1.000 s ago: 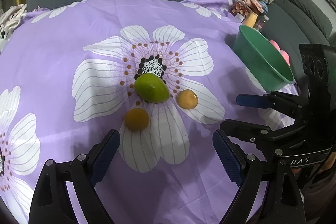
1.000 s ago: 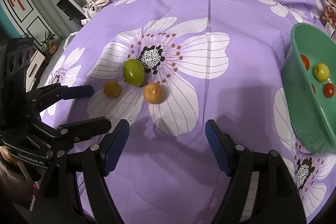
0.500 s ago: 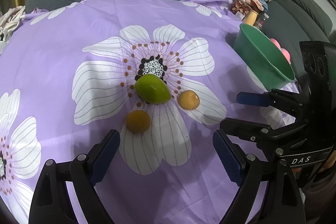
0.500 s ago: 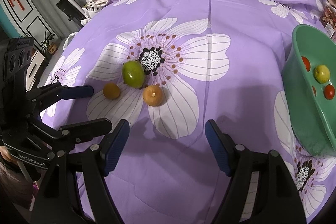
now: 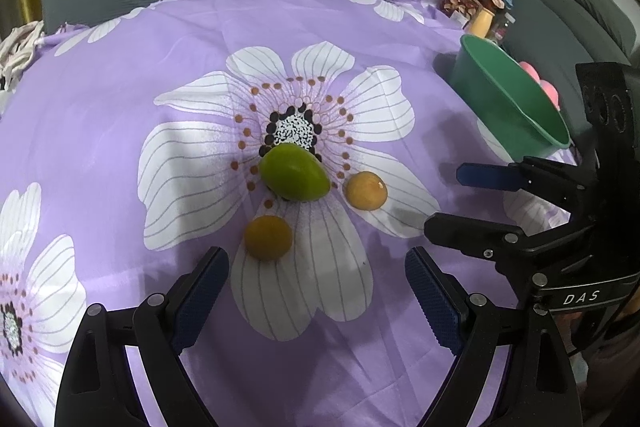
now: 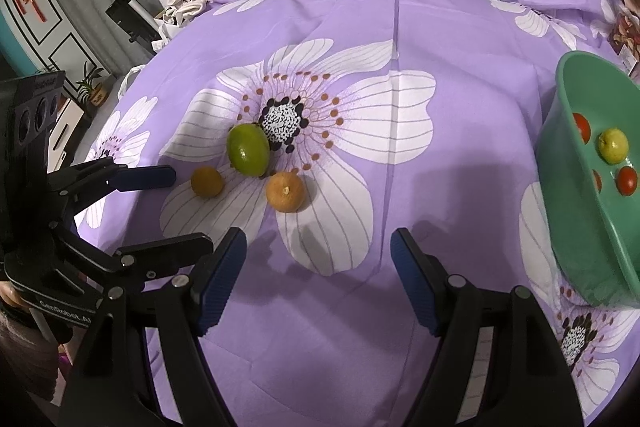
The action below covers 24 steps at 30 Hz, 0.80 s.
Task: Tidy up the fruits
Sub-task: 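Lower both open grippers toward the small yellow fruits, then close the left gripper on a small yellow fruit while the right gripper grasps the other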
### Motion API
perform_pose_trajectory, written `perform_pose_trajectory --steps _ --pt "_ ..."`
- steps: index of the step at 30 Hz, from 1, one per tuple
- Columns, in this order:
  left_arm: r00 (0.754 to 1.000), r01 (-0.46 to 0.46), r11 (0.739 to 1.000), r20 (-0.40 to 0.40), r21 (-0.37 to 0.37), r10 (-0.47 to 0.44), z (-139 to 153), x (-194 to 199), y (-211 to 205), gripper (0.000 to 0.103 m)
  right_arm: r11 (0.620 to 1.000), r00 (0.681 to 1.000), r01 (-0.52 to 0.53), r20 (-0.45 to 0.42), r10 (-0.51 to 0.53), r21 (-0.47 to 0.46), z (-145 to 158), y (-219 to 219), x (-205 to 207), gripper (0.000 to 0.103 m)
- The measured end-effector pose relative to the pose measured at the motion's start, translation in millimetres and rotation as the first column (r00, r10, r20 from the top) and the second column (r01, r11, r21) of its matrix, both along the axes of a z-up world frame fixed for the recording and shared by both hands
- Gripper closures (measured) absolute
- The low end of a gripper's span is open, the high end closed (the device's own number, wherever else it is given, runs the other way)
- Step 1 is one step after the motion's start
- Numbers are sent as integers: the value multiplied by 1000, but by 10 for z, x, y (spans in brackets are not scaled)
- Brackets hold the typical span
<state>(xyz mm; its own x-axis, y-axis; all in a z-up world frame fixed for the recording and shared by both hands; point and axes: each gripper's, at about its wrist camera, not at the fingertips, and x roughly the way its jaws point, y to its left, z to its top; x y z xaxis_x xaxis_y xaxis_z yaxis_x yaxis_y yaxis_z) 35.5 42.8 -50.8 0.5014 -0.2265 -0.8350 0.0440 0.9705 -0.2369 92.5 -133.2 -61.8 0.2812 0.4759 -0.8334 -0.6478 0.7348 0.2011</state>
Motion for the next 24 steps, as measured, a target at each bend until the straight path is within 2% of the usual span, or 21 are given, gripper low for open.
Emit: perform_pose_trajectory --steps 5,11,17,19,21,24 --pt "1000 -1 1000 -3 8 1 4 22 12 13 1000 1000 -4 -1 4 7 -11 1 18 28" --pt "1000 13 999 -1 52 -13 12 41 3 13 1000 1000 -18 2 18 4 -11 68 64 28" --pt "1000 16 996 4 89 -16 33 78 26 17 999 998 -55 -6 55 2 -56 213 148 31" --pt "1000 22 994 3 106 -23 40 106 30 22 998 998 -65 -8 65 1 -69 239 168 31" --pt "1000 29 994 -8 109 -29 26 140 45 31 997 997 -77 -10 77 -2 -77 267 178 34" --pt "999 38 991 -20 125 -35 4 178 58 33 995 995 -97 -8 97 -12 -95 311 185 39"
